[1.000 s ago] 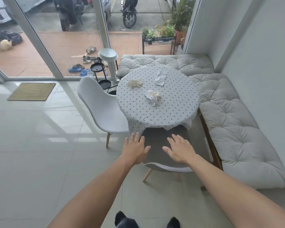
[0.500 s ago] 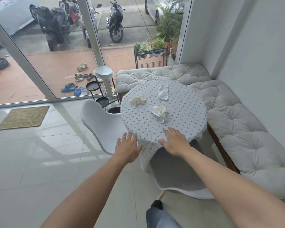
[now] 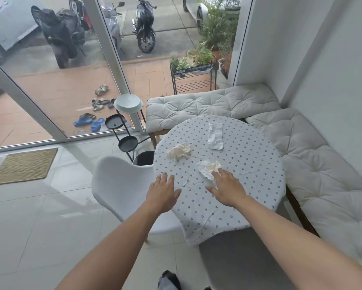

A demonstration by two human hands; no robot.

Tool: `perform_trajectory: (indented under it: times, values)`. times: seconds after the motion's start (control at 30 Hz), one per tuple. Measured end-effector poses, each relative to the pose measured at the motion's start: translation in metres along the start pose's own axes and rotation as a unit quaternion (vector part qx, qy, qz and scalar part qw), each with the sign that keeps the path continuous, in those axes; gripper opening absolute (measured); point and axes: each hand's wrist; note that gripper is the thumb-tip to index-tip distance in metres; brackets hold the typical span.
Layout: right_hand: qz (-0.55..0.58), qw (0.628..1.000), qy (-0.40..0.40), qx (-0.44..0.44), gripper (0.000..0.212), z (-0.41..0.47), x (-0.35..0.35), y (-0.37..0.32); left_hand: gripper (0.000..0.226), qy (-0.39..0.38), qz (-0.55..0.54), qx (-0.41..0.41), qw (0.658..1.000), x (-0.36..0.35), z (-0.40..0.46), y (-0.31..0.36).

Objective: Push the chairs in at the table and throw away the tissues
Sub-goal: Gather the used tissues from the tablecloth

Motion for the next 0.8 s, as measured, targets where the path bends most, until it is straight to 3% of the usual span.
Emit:
perform_trajectory:
  times: [0.4,0.6,0.7,0.8]
  values:
    - [0.036,0.995,-0.038,-0.086,0.069,0.13,-0.029,0.038,0.068,-0.05,0.014,-0.109,0.993,0.011,0.231,-0.015]
    - [0.051,0.991,-0.086,-0.091,0.068,0.177,-0.061,0.039,0.071,-0.065,0.038,-0.142,0.987,0.003,0.297,-0.03]
    - [0.046,0.994,-0.045,-0.083,0.059,0.175,-0.073,0.035,0.076,-0.065,0.064,-0.154,0.984,-0.004,0.312,-0.037]
    - [0.035,0.996,0.006,-0.086,0.063,0.17,-0.078,0.038,0.072,-0.084,0.058,-0.162,0.981,-0.014,0.322,-0.041]
Point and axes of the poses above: each hand's wrist, its own z-axis towards the middle knuckle, its own x-axis out of the back of the hand, y = z × x, and after that the axes turned 6 degrees about z, right-handed
